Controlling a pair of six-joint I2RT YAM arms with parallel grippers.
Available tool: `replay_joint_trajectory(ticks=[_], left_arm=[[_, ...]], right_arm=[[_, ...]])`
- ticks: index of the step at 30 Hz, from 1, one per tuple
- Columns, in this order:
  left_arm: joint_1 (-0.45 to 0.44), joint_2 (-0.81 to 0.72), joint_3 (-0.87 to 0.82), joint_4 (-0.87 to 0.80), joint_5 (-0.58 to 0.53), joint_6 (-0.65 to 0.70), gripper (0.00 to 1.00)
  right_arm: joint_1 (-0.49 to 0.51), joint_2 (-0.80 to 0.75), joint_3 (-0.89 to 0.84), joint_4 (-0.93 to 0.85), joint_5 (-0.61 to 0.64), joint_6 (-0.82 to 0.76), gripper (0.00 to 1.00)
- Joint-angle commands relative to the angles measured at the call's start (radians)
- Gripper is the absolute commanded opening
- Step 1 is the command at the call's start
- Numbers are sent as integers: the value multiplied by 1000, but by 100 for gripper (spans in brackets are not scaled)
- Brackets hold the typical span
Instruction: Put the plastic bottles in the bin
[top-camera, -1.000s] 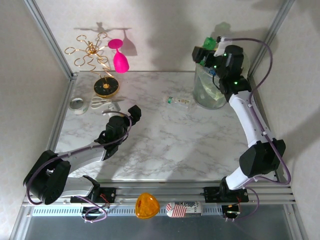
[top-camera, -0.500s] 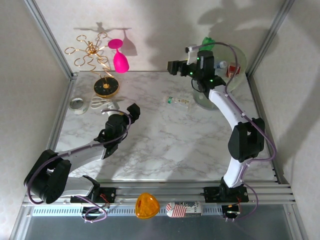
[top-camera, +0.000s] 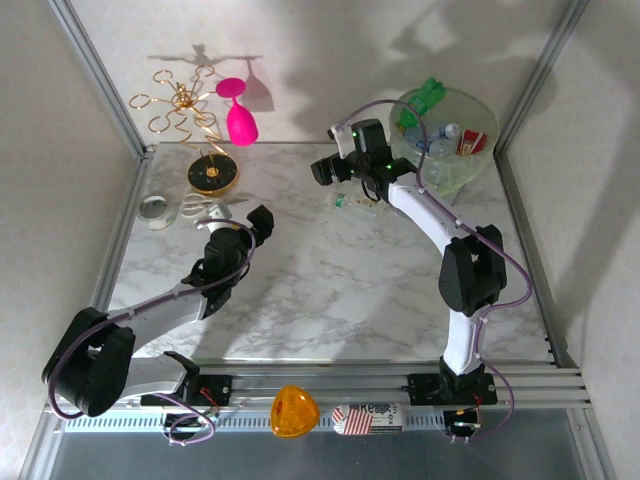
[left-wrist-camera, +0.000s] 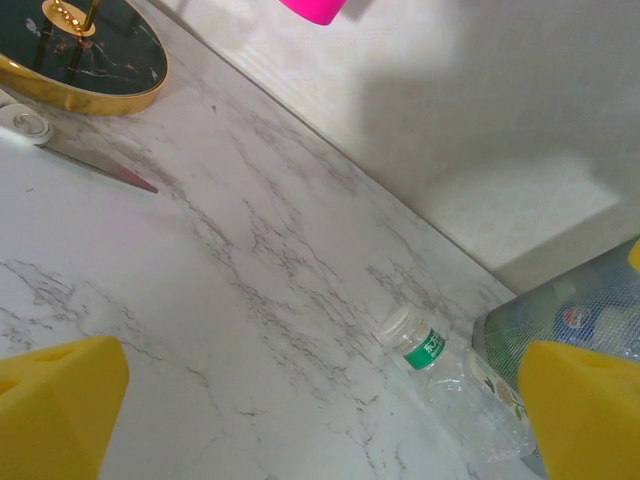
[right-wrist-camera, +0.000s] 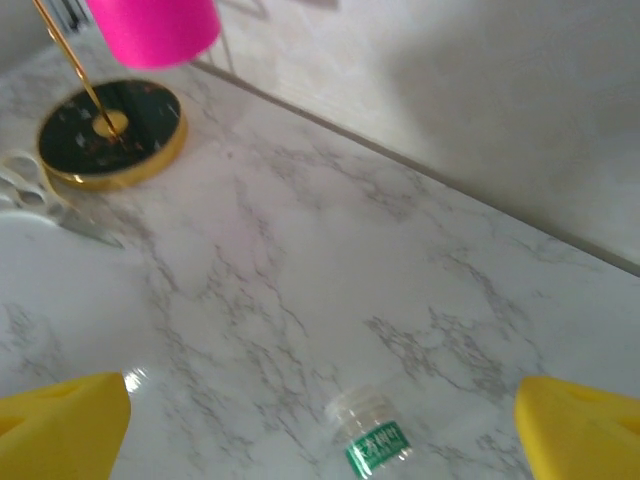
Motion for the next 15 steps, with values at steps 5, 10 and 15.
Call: replay_joint_trajectory(ticks=[5,10,15], left_arm=[[25,-41,-12,-30,-17,21,100],[35,-51,-8,-38,-14,27,100],[37,-57,-9,-47,-10,26,100]], right_arm=[[27,150,87,-238,160,-221,99],[29,239,152,-311,157,-274,99],[30,340,230,-369,225,-306,99]])
